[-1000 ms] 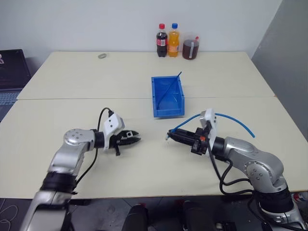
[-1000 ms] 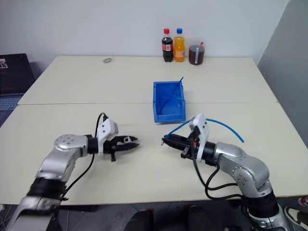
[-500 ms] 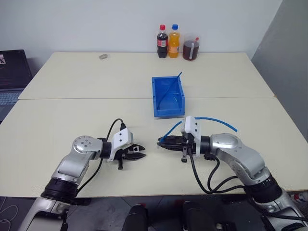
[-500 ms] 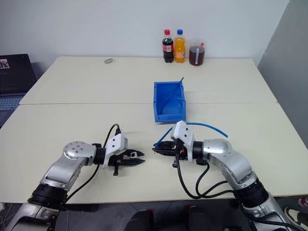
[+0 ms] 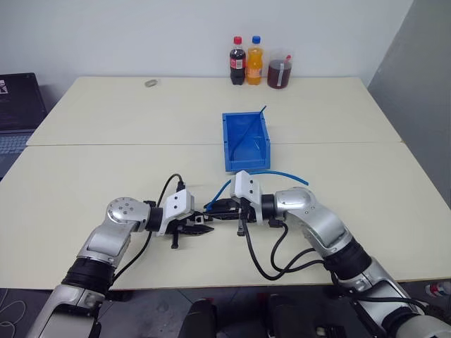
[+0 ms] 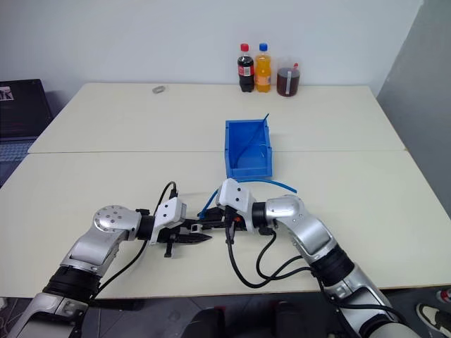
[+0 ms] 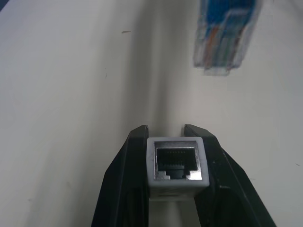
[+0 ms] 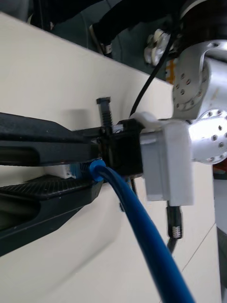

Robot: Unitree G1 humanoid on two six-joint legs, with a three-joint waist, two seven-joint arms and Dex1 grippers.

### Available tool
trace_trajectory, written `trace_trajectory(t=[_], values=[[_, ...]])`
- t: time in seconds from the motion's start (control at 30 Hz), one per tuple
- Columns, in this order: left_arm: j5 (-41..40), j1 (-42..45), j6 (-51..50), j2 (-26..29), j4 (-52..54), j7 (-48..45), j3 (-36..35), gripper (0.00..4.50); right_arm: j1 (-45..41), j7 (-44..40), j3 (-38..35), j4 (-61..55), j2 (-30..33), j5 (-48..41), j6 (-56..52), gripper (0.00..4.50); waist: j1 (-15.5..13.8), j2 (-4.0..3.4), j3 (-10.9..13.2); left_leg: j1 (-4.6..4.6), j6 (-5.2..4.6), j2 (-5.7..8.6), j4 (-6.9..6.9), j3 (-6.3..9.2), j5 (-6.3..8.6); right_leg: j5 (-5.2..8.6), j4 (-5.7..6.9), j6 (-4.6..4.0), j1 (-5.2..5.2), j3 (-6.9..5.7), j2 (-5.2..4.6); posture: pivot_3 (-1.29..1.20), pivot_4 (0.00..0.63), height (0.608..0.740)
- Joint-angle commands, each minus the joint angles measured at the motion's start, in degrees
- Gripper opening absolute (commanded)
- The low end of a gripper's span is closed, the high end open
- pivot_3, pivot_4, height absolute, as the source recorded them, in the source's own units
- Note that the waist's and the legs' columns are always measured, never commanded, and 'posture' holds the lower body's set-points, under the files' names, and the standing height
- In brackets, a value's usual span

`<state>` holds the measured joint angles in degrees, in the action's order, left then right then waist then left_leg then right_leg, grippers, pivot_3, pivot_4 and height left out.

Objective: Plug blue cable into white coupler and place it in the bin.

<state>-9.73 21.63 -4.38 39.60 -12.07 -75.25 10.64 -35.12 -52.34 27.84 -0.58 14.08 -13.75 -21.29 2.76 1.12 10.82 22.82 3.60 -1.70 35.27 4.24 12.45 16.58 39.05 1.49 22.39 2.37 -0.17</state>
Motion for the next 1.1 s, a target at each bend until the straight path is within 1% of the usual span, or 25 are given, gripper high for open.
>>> trace_trajectory(t=[0.03, 0.33, 0.6, 1.1], values=[[1.1, -0.8, -0.3, 0.9, -1.4, -1.7, 1.6, 0.82, -2.0, 0.0, 1.1, 1.0, -2.2, 2.5, 2.2, 0.11, 0.1, 0.0, 0.0, -0.01, 0.0, -0.01, 0.0, 0.01, 0.0, 0.0, 0.0, 0.0, 0.0, 0.0, 0.01, 0.0, 0.15, 0.74], [1.4, -1.1, -0.4, 1.8, -1.6, -2.3, 1.7, 0.82, -2.9, -0.3, 1.7, 3.9, -4.9, 6.0, 3.1, 0.11, 0.2, 0.0, 0.0, -0.01, 0.0, -0.01, 0.0, 0.01, 0.0, 0.0, 0.02, -0.01, 0.0, 0.0, 0.01, 0.0, 0.15, 0.74], [1.4, -1.4, -0.4, 2.2, -1.6, -2.4, 1.5, 0.82, -3.1, -2.1, 1.1, 2.5, -4.5, 5.0, 1.9, 0.11, 0.4, -0.01, 0.0, -0.02, 0.0, -0.01, 0.0, 0.01, 0.0, 0.0, 0.03, -0.01, 0.0, 0.0, 0.01, 0.0, 0.15, 0.74], [1.7, -0.9, -0.4, 2.2, -2.1, -2.6, 1.8, 0.82, -3.4, -1.3, 0.3, 0.5, -5.0, 5.1, 0.3, 0.11, 0.4, 0.0, 0.0, -0.03, 0.0, -0.01, 0.0, 0.01, 0.0, 0.0, 0.05, -0.01, 0.0, 0.0, 0.01, 0.0, 0.15, 0.74]])
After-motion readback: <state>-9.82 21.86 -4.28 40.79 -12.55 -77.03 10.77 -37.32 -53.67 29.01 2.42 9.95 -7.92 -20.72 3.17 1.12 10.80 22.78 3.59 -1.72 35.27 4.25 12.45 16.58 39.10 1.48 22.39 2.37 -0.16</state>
